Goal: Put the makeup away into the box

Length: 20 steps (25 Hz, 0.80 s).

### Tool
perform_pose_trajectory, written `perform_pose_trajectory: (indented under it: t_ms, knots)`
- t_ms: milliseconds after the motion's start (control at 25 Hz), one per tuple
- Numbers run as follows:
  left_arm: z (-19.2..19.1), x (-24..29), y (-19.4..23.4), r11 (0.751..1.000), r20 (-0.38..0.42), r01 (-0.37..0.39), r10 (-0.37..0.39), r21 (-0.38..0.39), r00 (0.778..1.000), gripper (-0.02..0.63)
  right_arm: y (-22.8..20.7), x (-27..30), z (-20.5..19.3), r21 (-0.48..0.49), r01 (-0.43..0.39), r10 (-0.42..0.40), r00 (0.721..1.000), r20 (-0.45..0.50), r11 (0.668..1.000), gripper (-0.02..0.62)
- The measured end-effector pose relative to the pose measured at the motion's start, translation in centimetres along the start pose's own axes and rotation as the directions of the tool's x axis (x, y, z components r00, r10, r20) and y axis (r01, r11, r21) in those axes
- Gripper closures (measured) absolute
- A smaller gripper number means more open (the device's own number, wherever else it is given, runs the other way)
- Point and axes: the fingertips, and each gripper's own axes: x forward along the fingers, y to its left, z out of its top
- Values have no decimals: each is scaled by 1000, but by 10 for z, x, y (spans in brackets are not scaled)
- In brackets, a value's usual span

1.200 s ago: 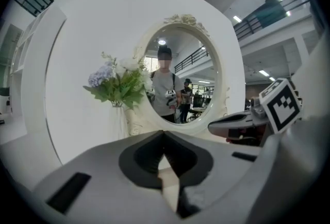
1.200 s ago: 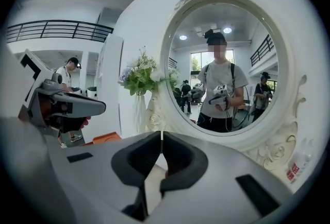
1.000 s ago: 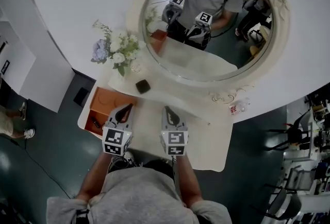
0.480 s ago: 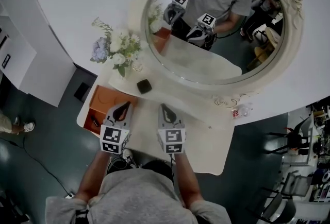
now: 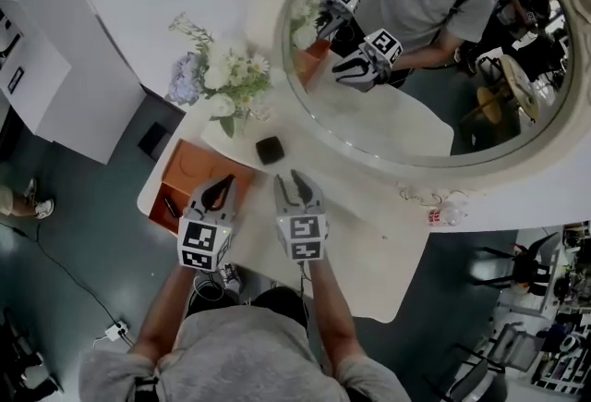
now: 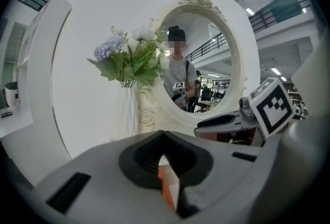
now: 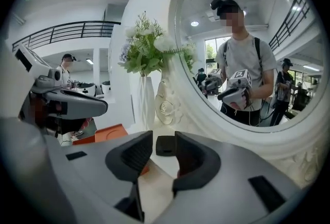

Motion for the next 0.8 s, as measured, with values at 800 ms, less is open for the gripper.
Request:
perform_pose_trajectory:
  t_ms: [800]
  knots:
    - [-47,13,35,995,-86,-72,65,-74,994,605,1,94,-53,5,-54,54,976,-212,999,278]
